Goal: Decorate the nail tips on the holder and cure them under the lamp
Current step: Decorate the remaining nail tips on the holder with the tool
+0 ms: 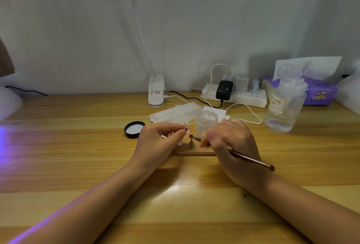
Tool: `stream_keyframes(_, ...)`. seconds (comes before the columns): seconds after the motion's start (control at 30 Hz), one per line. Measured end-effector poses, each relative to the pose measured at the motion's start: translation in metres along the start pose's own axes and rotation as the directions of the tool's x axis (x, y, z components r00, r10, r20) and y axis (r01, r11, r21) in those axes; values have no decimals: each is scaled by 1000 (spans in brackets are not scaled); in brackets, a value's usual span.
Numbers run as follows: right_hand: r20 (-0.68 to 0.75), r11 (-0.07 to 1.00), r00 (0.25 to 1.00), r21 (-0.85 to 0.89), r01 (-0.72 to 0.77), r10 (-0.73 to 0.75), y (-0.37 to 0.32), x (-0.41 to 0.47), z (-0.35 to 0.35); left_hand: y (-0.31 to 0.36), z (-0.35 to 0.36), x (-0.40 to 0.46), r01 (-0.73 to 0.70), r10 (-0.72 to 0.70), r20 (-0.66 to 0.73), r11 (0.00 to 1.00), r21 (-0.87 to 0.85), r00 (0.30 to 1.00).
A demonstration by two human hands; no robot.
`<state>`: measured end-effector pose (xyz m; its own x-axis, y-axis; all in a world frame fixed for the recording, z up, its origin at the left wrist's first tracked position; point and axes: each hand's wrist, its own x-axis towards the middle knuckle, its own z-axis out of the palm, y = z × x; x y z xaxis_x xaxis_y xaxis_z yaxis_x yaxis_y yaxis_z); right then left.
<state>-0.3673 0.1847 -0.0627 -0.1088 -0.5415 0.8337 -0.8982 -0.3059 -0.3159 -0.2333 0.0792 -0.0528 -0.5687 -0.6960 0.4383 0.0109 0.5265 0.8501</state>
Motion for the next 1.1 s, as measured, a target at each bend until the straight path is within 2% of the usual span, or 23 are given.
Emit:
stream_keyframes(0.13, -49, 998, 998, 66, -21, 25, 0, 0, -2, 0, 0, -1, -1, 1, 7, 1000, 6, 1000)
stream_keyframes(0.33, -17, 1000, 1000, 0, -2, 2, -2, 1, 3, -1, 0, 0, -21, 21, 13, 999, 25, 1000)
stream_keyframes(0.53, -56, 993, 996, 101, -57, 63, 1, -1, -1, -2, 0, 0, -27, 26, 20, 1000, 5, 999)
stream_keyframes(0.7, -1, 998, 1000, 68, -8, 8, -3, 1, 2, -4, 0, 0, -61, 60, 26, 998, 26, 998)
stream_keyframes(0.83, -3, 997, 999, 73, -34, 34, -2, 1, 1, -3, 0, 1, -55, 55, 26, 998, 4, 998)
stream_keyframes(0.97, -50, 986, 996, 157, -60, 69, -1, -2, -1, -2, 0, 0, -63, 63, 29, 998, 8, 998)
stream_keyframes(1.1, -9, 981, 994, 167, -103, 106, -3, -1, 1, -3, -1, 0, -64, 64, 35, 998, 5, 997)
